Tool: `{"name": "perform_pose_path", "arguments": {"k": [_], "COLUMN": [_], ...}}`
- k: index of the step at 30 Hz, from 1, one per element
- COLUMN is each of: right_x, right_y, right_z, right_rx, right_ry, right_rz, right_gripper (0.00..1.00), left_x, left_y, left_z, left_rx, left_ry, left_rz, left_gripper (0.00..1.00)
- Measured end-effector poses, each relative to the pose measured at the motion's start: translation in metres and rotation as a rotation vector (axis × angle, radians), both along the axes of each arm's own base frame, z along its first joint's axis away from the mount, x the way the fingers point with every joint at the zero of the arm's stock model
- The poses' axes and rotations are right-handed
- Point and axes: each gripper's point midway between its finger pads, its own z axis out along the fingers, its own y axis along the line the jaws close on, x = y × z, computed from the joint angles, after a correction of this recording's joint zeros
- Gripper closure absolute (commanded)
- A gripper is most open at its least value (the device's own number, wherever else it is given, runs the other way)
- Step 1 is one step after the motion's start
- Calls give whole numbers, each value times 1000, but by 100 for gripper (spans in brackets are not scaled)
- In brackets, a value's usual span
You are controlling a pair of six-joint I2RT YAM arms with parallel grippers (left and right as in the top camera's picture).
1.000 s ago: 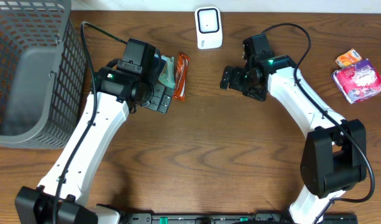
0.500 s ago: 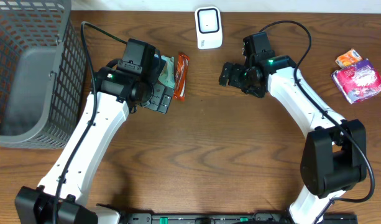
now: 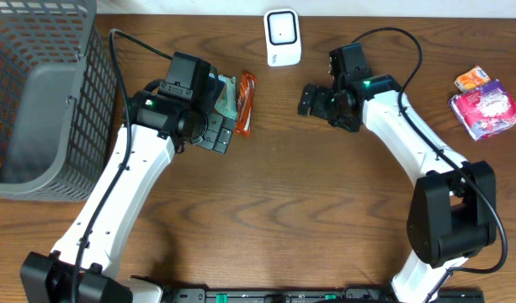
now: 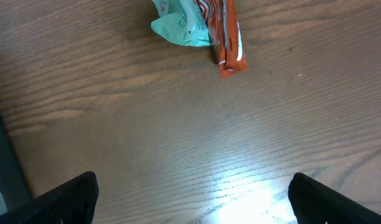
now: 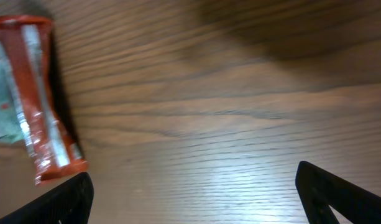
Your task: Scan the item barcode
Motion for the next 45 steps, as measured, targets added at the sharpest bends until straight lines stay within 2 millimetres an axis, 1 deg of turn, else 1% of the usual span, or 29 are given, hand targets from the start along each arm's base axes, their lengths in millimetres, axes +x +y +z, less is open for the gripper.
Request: {"name": "perform_pose_path", "arguments": {"k": [2,6,8,10,13,16,34,40,45], "right_x": [1,7,7,7,8,8,8,8,8], "right_y": [-12,-48,-68,-82,-94,-98,-98,-98,-98], "right_z": [-2,-4,-5,-6,-7,-7,-7,-7,-7], "right_rx": [-27,-60,-77,-87,-91,-92,-92,-92,-92], "right_ry": [4,15,32,41,44,44,45,45,45], "right_rz": [-27,-108,-153,-183,-210,-220,-221,-221,-221], "right_gripper": [1,1,1,1,1,1,1,1,1], "left_x": [0,0,0,0,0,0,0,0,-4], "left_y": [0,0,0,0,0,0,-3,-10,-23], "left_z": [0,0,0,0,0,0,1,2,3], "left_rx": [0,0,0,0,0,0,-16,-92,-175], "left_ry": [0,0,0,0,0,0,-1,16,47], "left_rz": [0,0,0,0,0,0,-1,72,82], "left_gripper": [2,2,2,2,2,2,2,2,2]}}
